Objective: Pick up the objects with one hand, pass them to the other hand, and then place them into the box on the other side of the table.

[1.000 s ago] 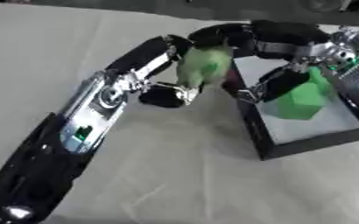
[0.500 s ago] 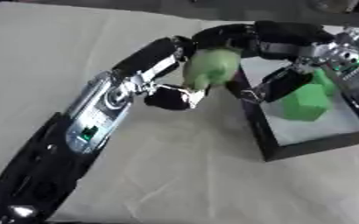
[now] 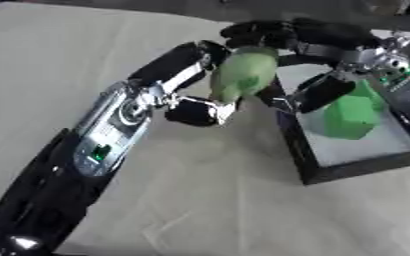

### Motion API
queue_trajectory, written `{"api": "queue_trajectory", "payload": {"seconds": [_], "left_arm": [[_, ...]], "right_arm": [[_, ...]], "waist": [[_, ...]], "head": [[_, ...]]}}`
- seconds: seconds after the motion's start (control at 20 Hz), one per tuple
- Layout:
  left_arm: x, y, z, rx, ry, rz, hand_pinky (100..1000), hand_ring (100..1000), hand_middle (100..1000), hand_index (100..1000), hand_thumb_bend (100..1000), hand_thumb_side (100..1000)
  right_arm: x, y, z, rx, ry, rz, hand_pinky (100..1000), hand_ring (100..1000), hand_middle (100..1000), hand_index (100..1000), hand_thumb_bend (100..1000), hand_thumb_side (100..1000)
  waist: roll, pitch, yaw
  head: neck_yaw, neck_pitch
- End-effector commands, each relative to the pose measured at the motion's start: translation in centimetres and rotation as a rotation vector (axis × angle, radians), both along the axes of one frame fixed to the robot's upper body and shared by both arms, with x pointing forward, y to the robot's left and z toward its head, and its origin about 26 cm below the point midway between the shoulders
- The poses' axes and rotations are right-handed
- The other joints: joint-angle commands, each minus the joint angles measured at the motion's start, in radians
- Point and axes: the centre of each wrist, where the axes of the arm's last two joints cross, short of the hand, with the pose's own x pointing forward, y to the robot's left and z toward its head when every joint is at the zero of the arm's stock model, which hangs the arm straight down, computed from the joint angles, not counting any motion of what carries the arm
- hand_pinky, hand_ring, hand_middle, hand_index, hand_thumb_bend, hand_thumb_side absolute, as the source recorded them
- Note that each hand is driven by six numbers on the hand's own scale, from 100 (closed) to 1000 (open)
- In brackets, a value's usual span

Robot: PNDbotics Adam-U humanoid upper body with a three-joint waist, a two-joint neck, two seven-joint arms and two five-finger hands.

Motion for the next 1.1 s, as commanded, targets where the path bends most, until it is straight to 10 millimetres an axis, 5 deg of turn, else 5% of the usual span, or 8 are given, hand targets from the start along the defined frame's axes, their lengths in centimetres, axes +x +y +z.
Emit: {"api": "queue_trajectory", "payload": {"seconds": [0.05,0.7,1.1], "left_arm": [[-0.63,-0.52,1.25,-0.026,-0.044,-0.029,758,726,619,496,100,325],[-0.64,-0.67,1.1,-0.069,-0.026,-0.02,753,723,618,540,104,312],[-0.64,-0.59,0.96,-0.126,-0.022,0.007,762,738,652,682,409,424]], "right_arm": [[0.01,-0.32,0.7,0.004,-0.025,-0.017,969,1000,1000,921,100,188],[0.18,-0.31,0.23,0.074,0.067,0.006,924,885,961,750,100,218],[0.12,-0.33,0.3,0.091,0.135,0.008,908,844,923,709,100,219]], "waist": [[-0.014,-0.001,0.001],[-0.013,0.001,0.0],[-0.014,-0.001,0.001]], "head": [[-0.002,-0.008],[-0.003,-0.006],[-0.003,-0.004]]}}
